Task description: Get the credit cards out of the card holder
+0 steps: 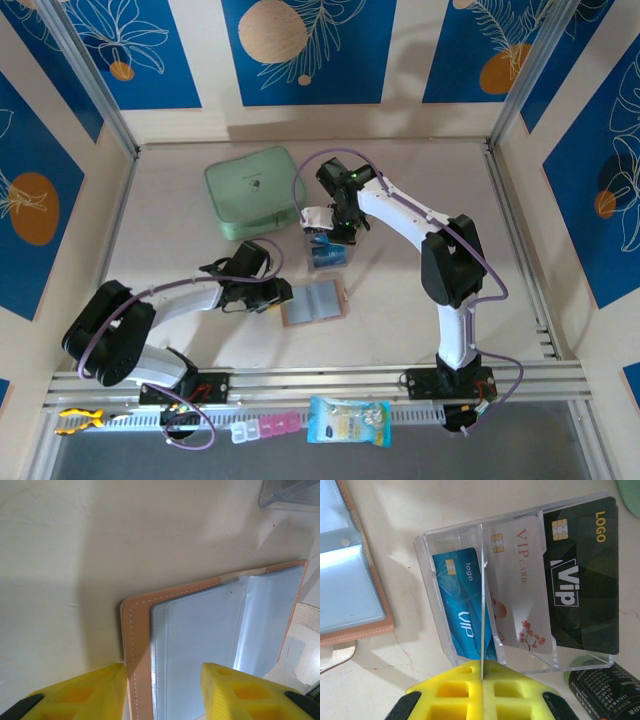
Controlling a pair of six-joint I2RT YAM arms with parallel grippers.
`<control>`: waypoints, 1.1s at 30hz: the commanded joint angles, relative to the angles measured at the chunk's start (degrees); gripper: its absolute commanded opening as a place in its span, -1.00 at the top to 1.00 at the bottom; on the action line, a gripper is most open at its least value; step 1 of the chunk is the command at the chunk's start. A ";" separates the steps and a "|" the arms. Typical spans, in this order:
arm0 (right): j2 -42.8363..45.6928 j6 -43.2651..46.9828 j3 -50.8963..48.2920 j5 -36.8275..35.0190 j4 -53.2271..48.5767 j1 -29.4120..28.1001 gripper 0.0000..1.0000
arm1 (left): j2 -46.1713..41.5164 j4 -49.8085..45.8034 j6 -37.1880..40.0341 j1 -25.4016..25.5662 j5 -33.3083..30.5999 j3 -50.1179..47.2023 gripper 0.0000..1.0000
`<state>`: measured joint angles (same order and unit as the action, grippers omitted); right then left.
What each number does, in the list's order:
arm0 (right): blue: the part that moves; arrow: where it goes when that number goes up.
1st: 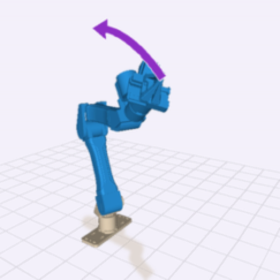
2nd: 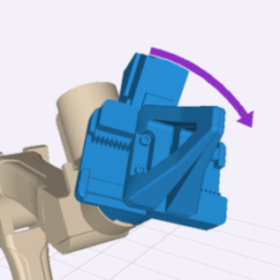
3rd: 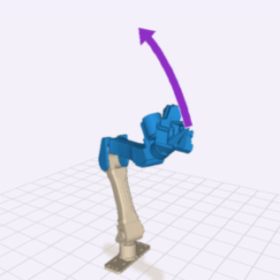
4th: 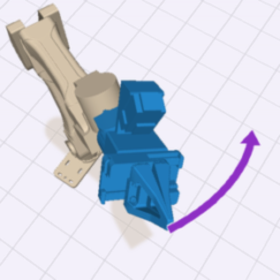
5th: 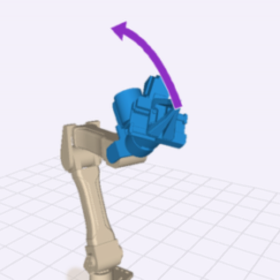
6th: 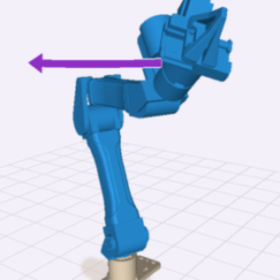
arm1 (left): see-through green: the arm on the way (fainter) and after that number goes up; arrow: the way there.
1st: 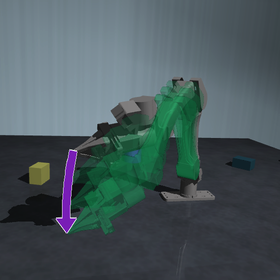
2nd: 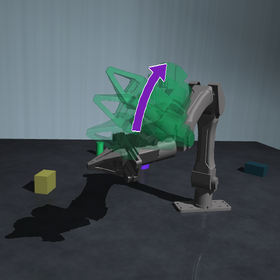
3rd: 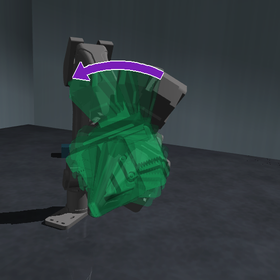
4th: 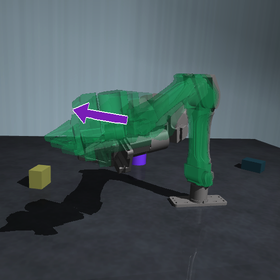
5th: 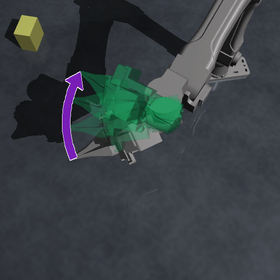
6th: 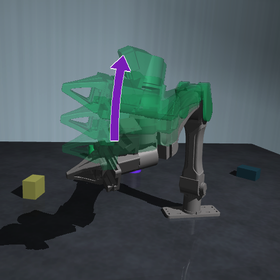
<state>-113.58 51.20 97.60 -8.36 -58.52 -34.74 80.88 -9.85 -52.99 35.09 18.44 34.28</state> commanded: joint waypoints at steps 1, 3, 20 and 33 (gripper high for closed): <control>0.57 0.76 -0.56 2.46 -1.65 0.02 0.89 | 0.51 -0.17 0.79 -0.77 0.99 0.99 0.15; 0.43 0.48 -1.59 2.72 -1.46 0.11 0.87 | 0.42 -0.17 0.83 -0.73 0.98 0.93 0.15; 3.54 -5.62 -1.27 2.13 0.28 0.73 0.67 | -0.01 -0.09 0.88 -0.86 1.51 0.96 0.21; 14.90 -41.89 -13.56 16.07 12.13 -1.26 0.73 | 0.64 0.17 1.66 -0.81 1.41 1.20 0.63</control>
<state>-101.49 22.28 87.77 1.87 -50.09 -34.87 80.88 -9.85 -51.96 34.98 19.05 34.28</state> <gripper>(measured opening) 0.137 0.189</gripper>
